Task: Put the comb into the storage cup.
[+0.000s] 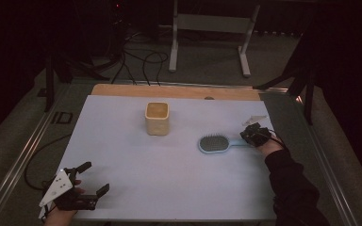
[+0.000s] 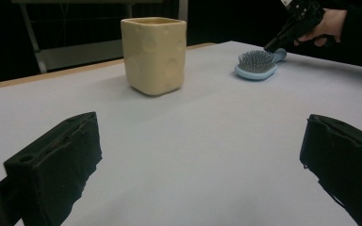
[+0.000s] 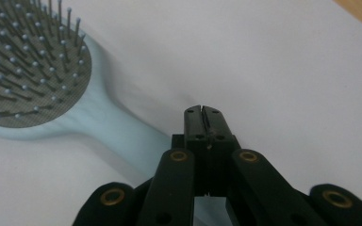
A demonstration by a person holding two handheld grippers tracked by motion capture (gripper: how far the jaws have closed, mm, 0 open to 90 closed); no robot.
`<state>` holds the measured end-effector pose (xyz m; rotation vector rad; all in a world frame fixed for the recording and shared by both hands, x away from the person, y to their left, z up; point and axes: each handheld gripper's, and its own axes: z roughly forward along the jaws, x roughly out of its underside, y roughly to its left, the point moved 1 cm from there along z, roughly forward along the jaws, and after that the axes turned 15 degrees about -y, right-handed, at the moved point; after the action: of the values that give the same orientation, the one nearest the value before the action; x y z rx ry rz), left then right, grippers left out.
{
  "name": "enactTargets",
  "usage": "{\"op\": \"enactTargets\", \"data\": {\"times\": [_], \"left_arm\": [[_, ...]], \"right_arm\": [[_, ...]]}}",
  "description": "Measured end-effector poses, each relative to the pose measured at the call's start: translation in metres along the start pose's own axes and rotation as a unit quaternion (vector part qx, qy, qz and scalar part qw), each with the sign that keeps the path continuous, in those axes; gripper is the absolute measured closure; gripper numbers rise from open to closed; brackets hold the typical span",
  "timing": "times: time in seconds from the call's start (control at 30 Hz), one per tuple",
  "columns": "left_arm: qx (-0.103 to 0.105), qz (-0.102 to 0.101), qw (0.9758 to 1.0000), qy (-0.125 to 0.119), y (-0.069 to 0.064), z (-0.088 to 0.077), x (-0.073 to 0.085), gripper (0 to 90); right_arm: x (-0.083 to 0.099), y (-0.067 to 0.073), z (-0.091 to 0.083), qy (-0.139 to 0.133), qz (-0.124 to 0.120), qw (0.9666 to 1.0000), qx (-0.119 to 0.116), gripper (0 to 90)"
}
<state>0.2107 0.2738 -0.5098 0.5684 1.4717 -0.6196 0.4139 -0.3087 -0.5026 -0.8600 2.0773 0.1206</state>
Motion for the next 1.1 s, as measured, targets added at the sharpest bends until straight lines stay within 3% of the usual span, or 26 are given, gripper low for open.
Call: {"op": "enactTargets", "data": {"times": [0.2,0.8,1.1], "left_arm": [[0.000,0.000,1.0000,0.001,0.000,0.000,0.000,0.0],[-0.001,0.000,1.0000,0.002,0.000,0.001,0.000,0.0],[-0.001,0.002,1.0000,0.003,0.000,0.000,0.000,0.0]], "right_arm": [[0.004,0.009,-0.007,0.004,-0.011,0.9998,-0.016,90.0],[0.029,0.036,-0.032,0.004,-0.002,0.9987,-0.050,90.0],[0.037,0.051,-0.047,-0.010,0.026,0.9974,-0.067,90.0]]}}
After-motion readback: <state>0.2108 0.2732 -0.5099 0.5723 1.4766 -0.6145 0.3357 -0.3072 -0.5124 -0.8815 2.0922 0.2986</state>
